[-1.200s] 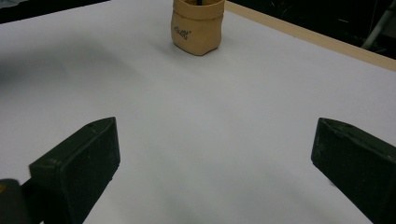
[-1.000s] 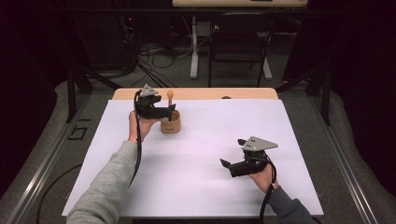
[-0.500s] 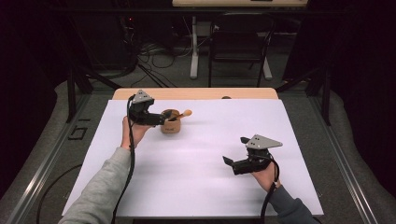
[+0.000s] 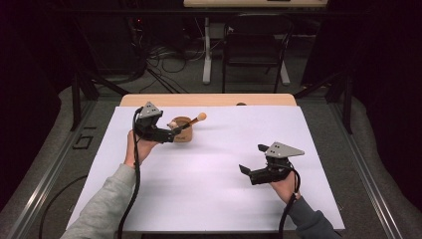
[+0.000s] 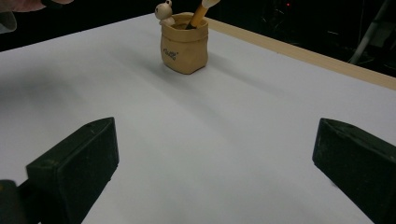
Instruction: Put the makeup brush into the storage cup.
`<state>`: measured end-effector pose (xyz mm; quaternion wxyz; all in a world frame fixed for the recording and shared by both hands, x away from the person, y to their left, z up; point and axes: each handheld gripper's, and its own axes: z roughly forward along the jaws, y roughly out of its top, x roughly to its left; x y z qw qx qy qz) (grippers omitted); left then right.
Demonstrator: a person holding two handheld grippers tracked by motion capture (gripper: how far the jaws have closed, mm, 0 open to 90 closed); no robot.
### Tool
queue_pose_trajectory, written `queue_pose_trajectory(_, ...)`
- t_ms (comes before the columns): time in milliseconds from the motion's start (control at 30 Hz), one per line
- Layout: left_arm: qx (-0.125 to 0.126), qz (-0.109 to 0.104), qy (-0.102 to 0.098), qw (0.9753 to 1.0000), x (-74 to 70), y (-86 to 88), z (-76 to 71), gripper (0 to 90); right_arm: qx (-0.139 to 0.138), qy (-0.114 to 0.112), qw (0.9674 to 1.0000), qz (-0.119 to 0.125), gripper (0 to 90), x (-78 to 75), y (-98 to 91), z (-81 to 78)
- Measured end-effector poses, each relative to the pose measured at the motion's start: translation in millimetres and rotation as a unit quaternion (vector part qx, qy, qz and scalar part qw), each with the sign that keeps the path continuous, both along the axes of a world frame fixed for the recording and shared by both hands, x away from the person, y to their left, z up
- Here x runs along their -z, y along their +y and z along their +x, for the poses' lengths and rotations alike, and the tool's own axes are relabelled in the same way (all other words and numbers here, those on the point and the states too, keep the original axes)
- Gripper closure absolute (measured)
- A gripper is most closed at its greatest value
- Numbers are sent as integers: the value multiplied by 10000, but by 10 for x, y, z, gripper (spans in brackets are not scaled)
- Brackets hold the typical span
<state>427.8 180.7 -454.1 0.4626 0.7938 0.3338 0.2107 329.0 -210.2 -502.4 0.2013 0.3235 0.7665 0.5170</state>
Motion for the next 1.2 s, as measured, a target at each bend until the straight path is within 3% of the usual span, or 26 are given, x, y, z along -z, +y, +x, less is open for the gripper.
queue_pose_trajectory(333, 158, -61, -109, 9998, -19, -4, -160, 17, 4, -149, 9999, -55, 0, -53, 10, -55)
queue_pose_trajectory(700, 255, -64, -294, 9992, -9, 66, -476, 4, -59, -380, 9993, 33, 0, -134, -13, -137)
queue_pose_trajectory(1200, 120, -151, -412, 9990, 62, 293, -835, 3, -70, -465, 9988, 106, 0, -159, -100, -228)
